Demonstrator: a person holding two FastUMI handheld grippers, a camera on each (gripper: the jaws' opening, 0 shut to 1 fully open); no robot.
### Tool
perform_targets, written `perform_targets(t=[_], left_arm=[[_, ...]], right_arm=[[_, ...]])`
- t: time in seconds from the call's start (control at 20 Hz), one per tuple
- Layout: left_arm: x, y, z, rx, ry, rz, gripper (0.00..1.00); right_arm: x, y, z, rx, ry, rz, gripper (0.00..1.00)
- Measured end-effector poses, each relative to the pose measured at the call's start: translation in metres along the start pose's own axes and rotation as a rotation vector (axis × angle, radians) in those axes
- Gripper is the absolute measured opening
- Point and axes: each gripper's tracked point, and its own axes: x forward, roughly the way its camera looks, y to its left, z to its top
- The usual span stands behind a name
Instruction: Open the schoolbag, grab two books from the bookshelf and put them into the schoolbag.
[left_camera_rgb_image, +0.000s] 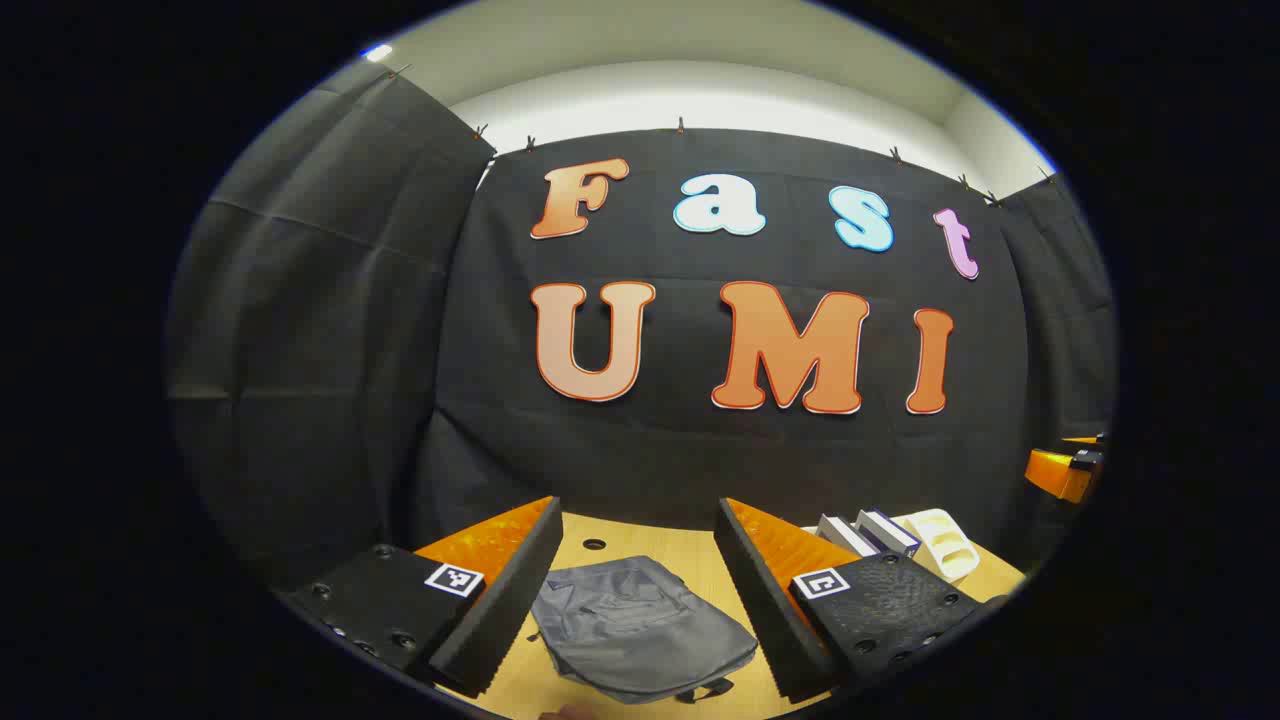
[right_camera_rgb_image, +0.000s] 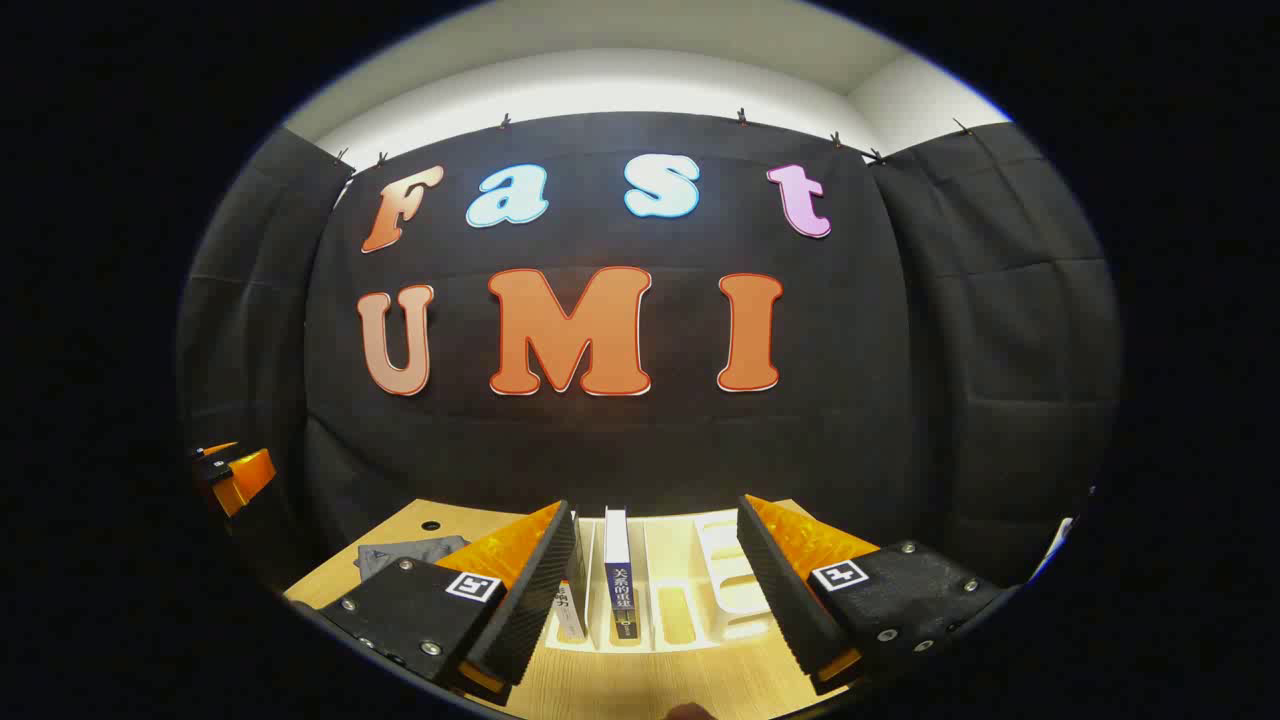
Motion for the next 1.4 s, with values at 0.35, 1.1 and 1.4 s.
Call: perform_targets(t=[0.35,1.1,1.4], left_arm=[[0.007,-0.008,0.004,0.018,-0.005,-0.034,0.96],[0.019,-0.001,0.003,0.029,-0.005,-0.033,0.96],[0.023,0.002,-0.018,0.1,0.043,-0.033,0.96]], right_arm=[[-0.001,-0.008,-0.002,-0.005,0.003,-0.026,0.97],[-0.002,-0.012,-0.003,0.015,0.012,-0.034,0.97],[-0.004,-0.017,-0.014,0.0,0.037,-0.046,0.97]])
